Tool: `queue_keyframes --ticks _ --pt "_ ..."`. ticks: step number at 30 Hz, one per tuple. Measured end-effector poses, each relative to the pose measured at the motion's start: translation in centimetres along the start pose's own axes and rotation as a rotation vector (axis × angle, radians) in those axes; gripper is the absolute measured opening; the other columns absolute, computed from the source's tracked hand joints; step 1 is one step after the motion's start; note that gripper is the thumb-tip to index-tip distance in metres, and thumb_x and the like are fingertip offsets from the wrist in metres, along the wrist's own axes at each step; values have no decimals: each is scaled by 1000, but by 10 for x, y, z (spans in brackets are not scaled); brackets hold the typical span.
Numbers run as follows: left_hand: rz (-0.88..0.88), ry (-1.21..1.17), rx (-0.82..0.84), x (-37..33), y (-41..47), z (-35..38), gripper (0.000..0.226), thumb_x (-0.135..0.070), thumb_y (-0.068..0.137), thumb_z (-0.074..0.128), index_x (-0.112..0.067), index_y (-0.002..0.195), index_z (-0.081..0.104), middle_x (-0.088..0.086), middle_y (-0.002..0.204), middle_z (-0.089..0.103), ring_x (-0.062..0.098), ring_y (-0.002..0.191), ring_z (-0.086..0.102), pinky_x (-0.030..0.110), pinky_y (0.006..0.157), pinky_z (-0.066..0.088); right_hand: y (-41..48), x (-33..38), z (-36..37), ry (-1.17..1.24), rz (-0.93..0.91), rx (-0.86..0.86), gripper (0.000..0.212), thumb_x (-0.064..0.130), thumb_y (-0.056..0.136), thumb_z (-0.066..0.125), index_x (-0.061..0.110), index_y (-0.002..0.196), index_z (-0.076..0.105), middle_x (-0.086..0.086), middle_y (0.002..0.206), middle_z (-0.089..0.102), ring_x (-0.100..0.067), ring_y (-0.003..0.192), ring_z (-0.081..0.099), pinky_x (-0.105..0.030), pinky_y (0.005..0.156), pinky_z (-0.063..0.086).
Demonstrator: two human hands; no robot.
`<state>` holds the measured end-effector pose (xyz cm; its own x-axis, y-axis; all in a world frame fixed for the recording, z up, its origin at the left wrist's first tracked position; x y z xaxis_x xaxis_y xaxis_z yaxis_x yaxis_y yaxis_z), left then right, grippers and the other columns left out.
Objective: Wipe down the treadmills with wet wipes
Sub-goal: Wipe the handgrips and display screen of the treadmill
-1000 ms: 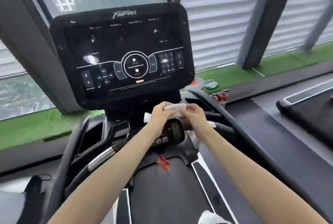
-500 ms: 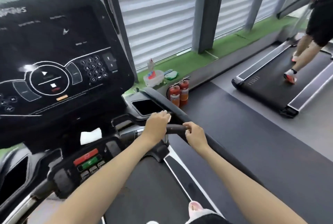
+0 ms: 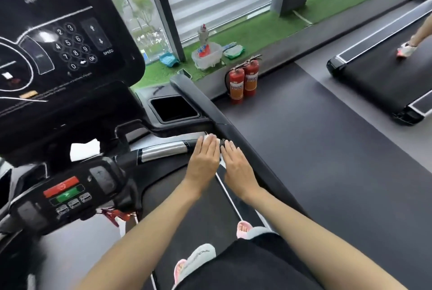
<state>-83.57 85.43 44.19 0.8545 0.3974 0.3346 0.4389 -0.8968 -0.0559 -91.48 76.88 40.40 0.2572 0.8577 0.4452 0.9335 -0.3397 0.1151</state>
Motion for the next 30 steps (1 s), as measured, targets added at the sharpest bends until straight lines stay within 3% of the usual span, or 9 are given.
queue_keyframes --ticks 3,5,8,14,16,20,22,26,30 --pt "-28 37 -73 15 -14 2 38 -4 89 43 -3 117 68 11 119 67 23 117 61 47 112 25 -1 -5 2 -39 -40 -1 64 -10 68 64 -7 131 53 -23 138 52 -34 132 47 -44 111 32" --pt "-117 51 -218 32 -42 3 43 2 87 44 -1 127 60 13 130 61 26 125 54 50 114 21 0 -3 2 -50 -44 9 67 -9 64 67 -8 130 54 -23 136 54 -33 130 48 -44 110 35" --pt "-198 104 -296 35 -61 1 49 6 86 39 1 131 55 16 136 55 28 129 49 52 114 18 -3 1 3 -81 -40 -4 69 -5 62 70 -7 129 55 -22 134 55 -32 129 50 -44 109 36" --pt "-55 139 -312 6 -16 15 43 2 98 29 -2 118 67 12 124 65 25 121 58 48 104 35 -4 -8 3 -175 -94 20 64 4 67 76 -5 128 57 -20 133 57 -30 128 52 -40 109 38" --pt "-34 155 -357 21 -36 11 41 4 97 33 -3 121 65 12 128 62 24 124 55 49 106 34 -4 -11 1 -222 -129 32 65 5 65 75 -6 126 58 -21 132 57 -31 127 53 -40 108 40" --pt "-56 172 -424 43 -85 4 56 11 98 13 1 127 60 14 135 57 26 127 51 52 111 24 -5 -8 1 -249 -109 28 66 4 62 76 -6 125 59 -22 130 58 -31 126 53 -40 108 38" --pt "-43 222 -449 38 -74 10 52 9 100 17 -1 125 61 12 133 59 25 126 53 50 112 22 -5 -5 3 -248 -94 25 66 3 63 75 -7 126 58 -23 131 58 -31 126 53 -41 109 37" --pt "-13 196 -477 16 -33 22 45 2 101 26 -3 119 67 12 127 63 24 123 56 49 105 35 -6 -5 4 -254 -98 0 65 0 63 73 -9 126 57 -24 130 57 -32 126 53 -42 108 36" --pt "16 160 -482 37 -52 12 43 3 101 28 -6 122 65 10 129 62 22 124 55 49 109 31 -4 -7 0 -259 -121 9 66 1 61 72 -8 125 59 -24 128 59 -32 124 55 -41 107 39"
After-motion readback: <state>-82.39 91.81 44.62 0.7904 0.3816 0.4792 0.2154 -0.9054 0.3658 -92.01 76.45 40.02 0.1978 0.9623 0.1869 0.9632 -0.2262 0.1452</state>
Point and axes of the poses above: each hand's wrist, its own y-axis towards the middle knuckle, its own z-axis out of the palm, x = y × z, the point moved 2 cm from there along y, towards the middle knuckle
